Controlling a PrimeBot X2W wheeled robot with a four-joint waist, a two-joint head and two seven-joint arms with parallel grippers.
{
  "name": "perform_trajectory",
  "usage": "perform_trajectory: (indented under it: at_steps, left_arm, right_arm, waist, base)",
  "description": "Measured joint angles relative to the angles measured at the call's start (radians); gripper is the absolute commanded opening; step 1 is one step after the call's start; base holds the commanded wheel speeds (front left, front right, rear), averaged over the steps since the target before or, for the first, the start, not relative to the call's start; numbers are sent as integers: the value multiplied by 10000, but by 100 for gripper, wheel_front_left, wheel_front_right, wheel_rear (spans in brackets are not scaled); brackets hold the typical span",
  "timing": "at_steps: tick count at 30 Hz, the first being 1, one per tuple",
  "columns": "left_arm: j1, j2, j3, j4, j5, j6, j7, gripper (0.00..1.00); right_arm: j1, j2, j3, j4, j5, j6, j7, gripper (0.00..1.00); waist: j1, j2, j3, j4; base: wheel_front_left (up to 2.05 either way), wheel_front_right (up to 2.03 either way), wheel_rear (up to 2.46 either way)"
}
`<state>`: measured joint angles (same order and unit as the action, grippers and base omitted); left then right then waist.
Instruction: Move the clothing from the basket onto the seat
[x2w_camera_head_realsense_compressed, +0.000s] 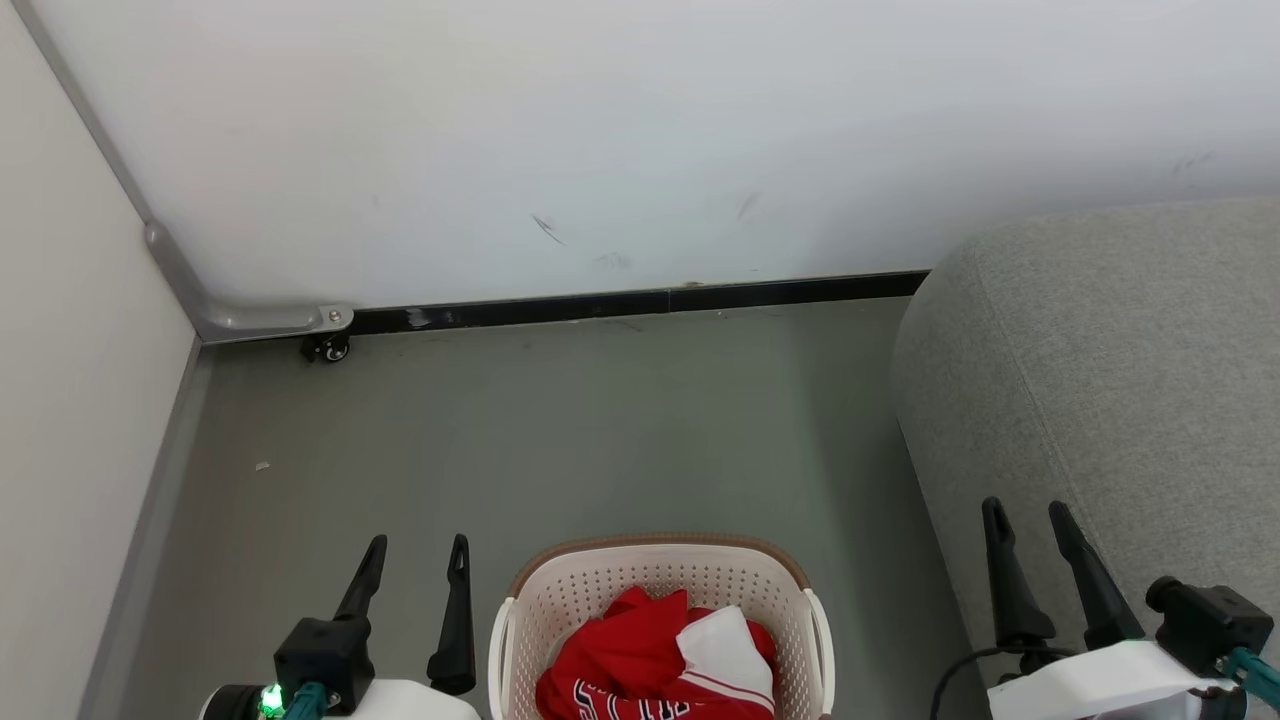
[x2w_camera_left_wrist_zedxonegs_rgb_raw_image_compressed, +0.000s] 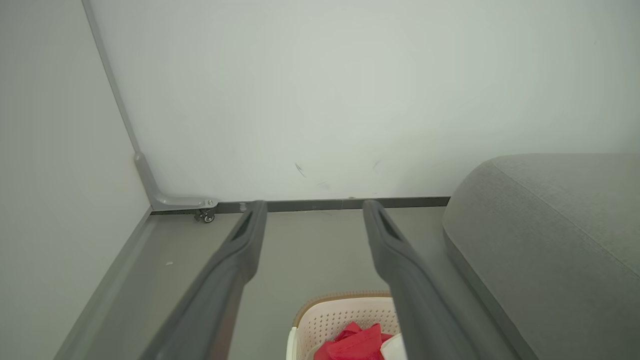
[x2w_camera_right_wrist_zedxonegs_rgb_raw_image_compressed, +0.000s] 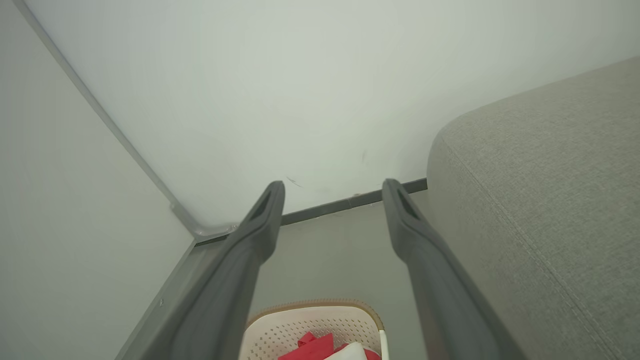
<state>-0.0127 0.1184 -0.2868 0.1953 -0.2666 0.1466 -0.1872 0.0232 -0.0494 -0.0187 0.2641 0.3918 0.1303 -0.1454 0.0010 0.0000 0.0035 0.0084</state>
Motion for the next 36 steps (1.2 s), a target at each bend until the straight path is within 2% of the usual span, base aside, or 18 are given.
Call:
perform_trajectory:
  at_steps: [17,36]
  left_arm:
    - [-8,-23,-286,249,2100,775,-602,100]
    - [-36,-267,173,614,1582,823,-610,100]
  right_arm:
    - [37,65,-8,96,-2516,0,-244,100]
    - [195,71,31,330,-2219,0,-426,100]
  waist:
    - [-3,0,-53,69]
    - [-6,0,-158,78]
  base:
    - [0,0,0]
    - [0,0,0]
